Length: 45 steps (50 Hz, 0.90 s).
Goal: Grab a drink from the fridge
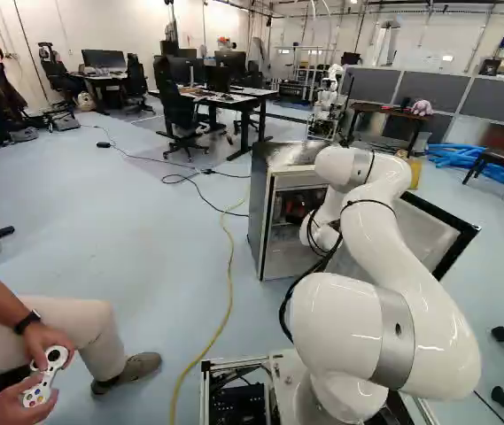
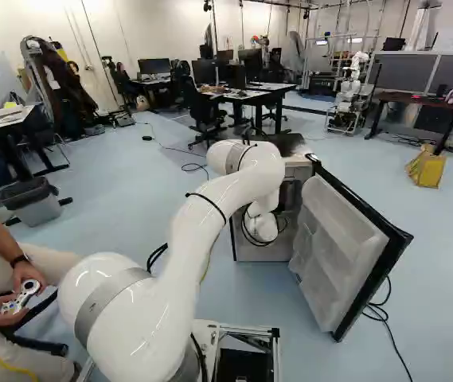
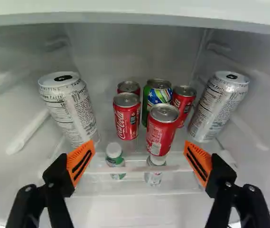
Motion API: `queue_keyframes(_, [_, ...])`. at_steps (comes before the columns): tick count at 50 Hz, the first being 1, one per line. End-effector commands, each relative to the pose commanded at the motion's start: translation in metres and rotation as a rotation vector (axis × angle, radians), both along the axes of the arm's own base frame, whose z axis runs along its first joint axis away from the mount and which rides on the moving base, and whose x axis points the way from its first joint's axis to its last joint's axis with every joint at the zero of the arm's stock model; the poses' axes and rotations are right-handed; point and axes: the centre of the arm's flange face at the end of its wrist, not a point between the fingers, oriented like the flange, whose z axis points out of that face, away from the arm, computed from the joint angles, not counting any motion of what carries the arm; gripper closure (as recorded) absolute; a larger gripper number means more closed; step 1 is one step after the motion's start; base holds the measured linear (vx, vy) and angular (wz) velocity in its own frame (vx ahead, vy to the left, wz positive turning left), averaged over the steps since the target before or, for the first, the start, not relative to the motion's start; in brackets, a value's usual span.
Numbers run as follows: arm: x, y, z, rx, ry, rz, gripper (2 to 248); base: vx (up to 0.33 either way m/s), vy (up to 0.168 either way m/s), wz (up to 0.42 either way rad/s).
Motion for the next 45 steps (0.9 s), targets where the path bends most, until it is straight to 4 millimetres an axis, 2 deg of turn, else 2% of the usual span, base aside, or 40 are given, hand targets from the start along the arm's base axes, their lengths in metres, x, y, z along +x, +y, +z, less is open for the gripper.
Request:
queue_keyframes(25, [0.0052, -0.0041, -0.0013, -0.003, -0.02, -0.003, 3, 0.0, 0.0, 0.0])
queue_keyframes(45, [0.0052, -0.0041, -0.0013, 0.11, -0.02, -0.04, 3, 0.0, 0.0, 0.0])
